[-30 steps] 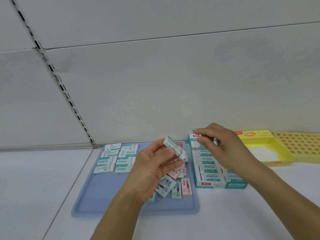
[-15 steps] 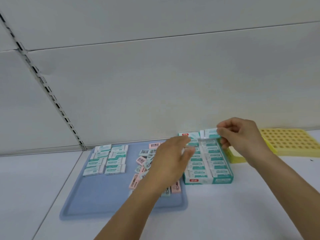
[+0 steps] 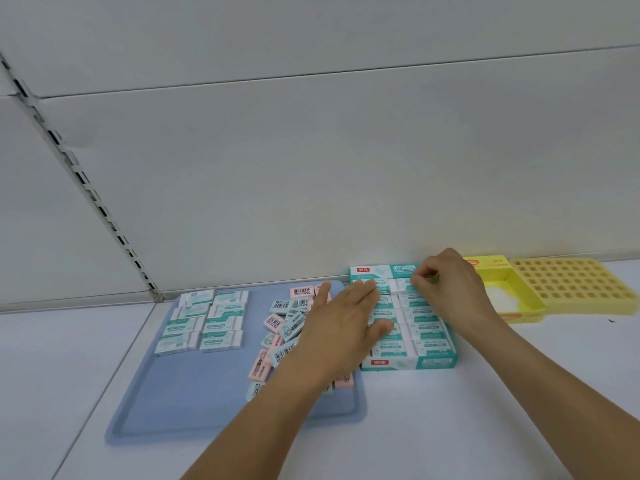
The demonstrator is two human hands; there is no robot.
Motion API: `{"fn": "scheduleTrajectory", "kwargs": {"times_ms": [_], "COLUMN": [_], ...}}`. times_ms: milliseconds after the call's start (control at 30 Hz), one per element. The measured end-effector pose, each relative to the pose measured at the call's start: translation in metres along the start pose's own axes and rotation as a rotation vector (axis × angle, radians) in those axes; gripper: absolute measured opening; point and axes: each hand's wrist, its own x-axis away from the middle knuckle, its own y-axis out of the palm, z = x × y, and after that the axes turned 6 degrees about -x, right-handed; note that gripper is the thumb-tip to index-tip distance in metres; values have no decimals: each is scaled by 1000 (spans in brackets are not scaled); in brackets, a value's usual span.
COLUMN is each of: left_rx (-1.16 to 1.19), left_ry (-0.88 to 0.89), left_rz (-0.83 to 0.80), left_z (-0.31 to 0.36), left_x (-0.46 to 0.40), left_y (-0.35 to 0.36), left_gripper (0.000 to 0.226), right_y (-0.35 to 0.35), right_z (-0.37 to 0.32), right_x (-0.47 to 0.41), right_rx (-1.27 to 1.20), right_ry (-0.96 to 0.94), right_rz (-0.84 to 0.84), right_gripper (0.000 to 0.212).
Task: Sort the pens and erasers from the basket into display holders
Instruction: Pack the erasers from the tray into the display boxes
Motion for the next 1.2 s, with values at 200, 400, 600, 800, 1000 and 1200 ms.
{"fn": "scheduleTrajectory", "kwargs": {"times_ms": [200,400,600,800,1000,1200], "left_rx": [38,405,277,139,96,588], "left_ry": [-3,-57,-477,-600,-592,-825], "left_rz": [-8,312,431,218,161,391], "left_z": [0,-24,-122,-160,-168,-154], "left_x": [0,39,127,161,154,154], "left_y": [0,-10,-5,0,-7,-20], "left_gripper": [60,47,46,45,27,6], "right_y": [1,9,57,117,122,105], "right_z": [-3,-46,-149,-205,-221,-212], "right_x": [0,15,43,60,66,64], "right_rx": [150,59,-84,219,343,53], "right_ry": [-4,-304,-613,-677,-603,-420], "right_rz": [-7,77,-426,-614,-679,-747], "right_gripper": [10,19,16,32,33,28]}}
